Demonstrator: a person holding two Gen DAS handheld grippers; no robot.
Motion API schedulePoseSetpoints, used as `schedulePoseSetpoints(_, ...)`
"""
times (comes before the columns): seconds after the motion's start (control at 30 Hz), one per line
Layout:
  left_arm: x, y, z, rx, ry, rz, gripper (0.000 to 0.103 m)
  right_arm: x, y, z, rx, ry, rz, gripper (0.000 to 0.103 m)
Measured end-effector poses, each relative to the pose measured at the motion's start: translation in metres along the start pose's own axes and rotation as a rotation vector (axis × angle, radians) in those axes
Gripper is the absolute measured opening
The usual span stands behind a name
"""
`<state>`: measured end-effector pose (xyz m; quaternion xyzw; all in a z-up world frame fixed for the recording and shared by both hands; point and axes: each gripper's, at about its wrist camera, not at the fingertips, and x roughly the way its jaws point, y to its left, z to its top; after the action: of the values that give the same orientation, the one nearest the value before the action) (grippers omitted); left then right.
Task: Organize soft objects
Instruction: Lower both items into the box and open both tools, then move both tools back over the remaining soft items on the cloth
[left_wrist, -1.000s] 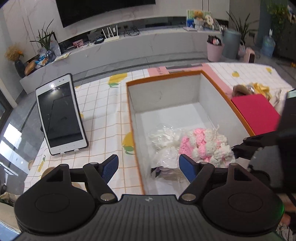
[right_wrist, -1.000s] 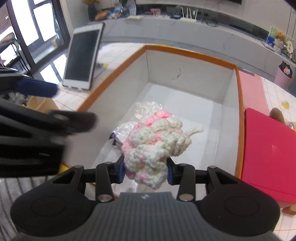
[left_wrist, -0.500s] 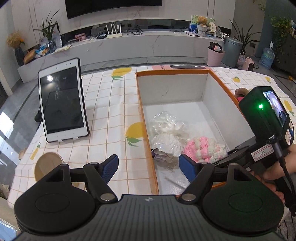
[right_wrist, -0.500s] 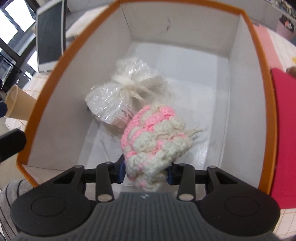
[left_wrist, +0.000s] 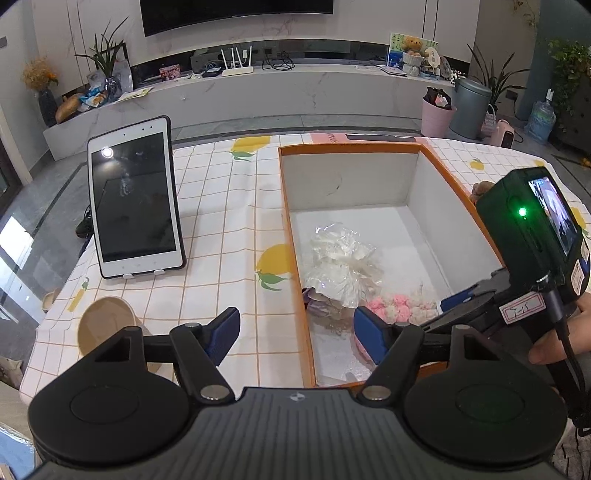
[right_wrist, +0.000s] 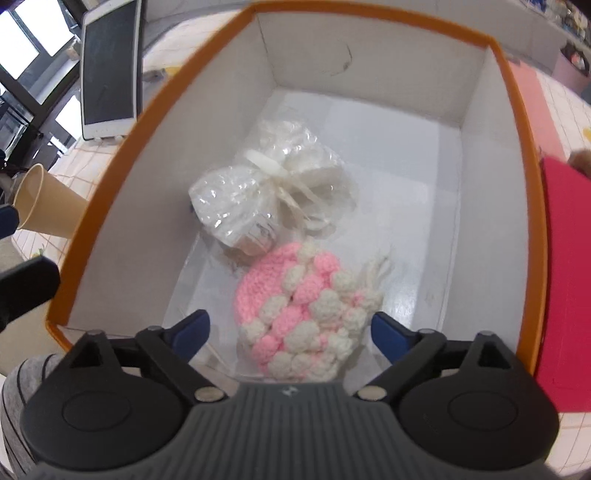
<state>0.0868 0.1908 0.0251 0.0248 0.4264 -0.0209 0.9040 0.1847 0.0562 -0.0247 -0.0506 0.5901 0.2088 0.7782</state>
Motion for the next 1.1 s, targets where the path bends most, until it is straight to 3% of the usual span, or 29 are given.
schedulePoseSetpoints(0.1,-0.005,-0.002,0.002,0.009,-0.009,0.024,0.083,-0.009,0.005,0.000,-0.003,-0.008,0.029,0.100)
schedulePoseSetpoints(0.43,-0.037,-0.016,0.021,-0.004,-0.060,0.036,0.083,-0.068,0.009,-0.007,-0.053,-0.135,0.032,0.100)
schedulePoseSetpoints(0.53,-0.054,-0.031,0.035,-0.007,-0.111,0.008,0.083,-0.100,-0.001,-0.012,-0.053,-0.198,-0.018,0.100)
schedulePoseSetpoints(0.7,-0.071,-0.076,0.058,-0.016,-0.191,-0.102,0.083,-0.150,-0.040,-0.029,-0.002,-0.280,-0.043,0.100)
schedulePoseSetpoints(0.83,-0.074,-0.121,0.071,0.000,-0.234,-0.200,0.084,-0.185,-0.083,-0.053,0.047,-0.345,-0.119,0.100)
schedulePoseSetpoints(1.0,-0.068,-0.182,0.070,0.041,-0.255,-0.326,0.086,-0.220,-0.146,-0.096,0.132,-0.413,-0.209,0.100)
schedulePoseSetpoints(1.1,-0.055,-0.216,0.065,0.069,-0.257,-0.366,0.086,-0.227,-0.187,-0.123,0.206,-0.419,-0.241,0.100)
